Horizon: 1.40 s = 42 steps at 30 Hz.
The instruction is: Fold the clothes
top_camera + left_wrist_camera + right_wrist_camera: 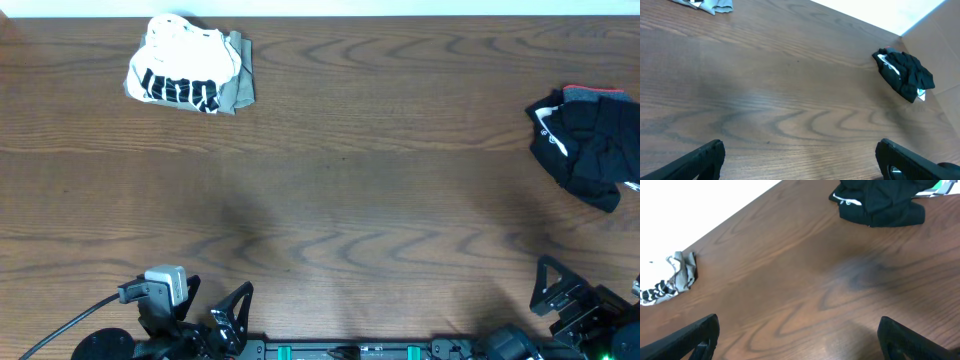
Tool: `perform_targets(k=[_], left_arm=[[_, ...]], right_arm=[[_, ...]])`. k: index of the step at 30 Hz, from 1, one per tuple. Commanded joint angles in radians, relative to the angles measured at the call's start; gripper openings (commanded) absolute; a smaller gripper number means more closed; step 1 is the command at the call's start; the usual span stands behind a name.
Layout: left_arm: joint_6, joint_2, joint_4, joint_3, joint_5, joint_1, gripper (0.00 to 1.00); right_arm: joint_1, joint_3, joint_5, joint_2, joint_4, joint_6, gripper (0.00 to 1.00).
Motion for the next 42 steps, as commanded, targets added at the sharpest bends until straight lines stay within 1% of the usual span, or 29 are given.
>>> perform_targets(k=[1, 7, 10, 12, 15, 18, 23, 25, 26, 33, 37, 40, 42], left_arm=[[0.016, -0.004, 0.002, 0.001, -0.008, -0.004, 0.98], [0.016, -0.004, 0.002, 0.001, -0.008, -0.004, 0.98], [0.016, -0.004, 0.002, 0.001, -0.008, -0.004, 0.98], [0.016, -0.004, 0.002, 0.001, -0.008, -0.004, 0.98], [0.016, -0.004, 0.002, 0.001, -0.008, -0.004, 0.98], [0.016, -0.004, 0.002, 0.001, -0.008, -0.004, 0.98], [0.016, -0.004, 0.002, 0.001, -0.008, -0.004, 0.98], [0.016, -0.004, 0.002, 0.001, -0.008, -0.004, 0.98], [0.016, -0.004, 0.002, 0.001, -0.008, -0.004, 0.98], [0.016, -0.004, 0.002, 0.001, -0.008, -0.004, 0.98], [0.016, -0.004, 0.002, 0.001, -0.008, -0.004, 0.98], [0.016, -0.004, 0.002, 0.001, -0.008, -0.004, 0.98], [0.016, -0.004, 0.002, 0.001, -0.008, -0.004, 0.98]], right_arm=[[-0.035, -0.023, 0.058, -0.001, 0.011, -0.012, 0.99], [-0.261, -0.106, 0.047, -0.006, 0.077, -0.019, 0.99], [-0.346, -0.180, 0.019, -0.036, 0.167, -0.093, 0.99], [-0.376, -0.254, -0.012, -0.077, 0.280, -0.173, 0.99], [-0.400, -0.374, -0.075, -0.151, 0.443, -0.263, 0.99], [-0.414, -0.516, -0.116, -0.227, 0.591, -0.312, 0.99], [-0.428, -0.717, -0.125, -0.304, 0.772, -0.312, 0.99], [-0.438, -0.794, -0.145, -0.328, 0.870, -0.312, 0.99], [-0.441, -0.851, -0.159, -0.346, 0.945, -0.312, 0.99], [-0.470, -1.064, -0.211, -0.436, 1.237, -0.312, 0.99], [-0.496, -1.141, -0.262, -0.438, 1.370, -0.320, 0.99], [-0.504, -1.180, -0.335, -0.438, 1.469, -0.421, 0.99], [-0.504, -1.202, -0.401, -0.438, 1.531, -0.541, 0.99]])
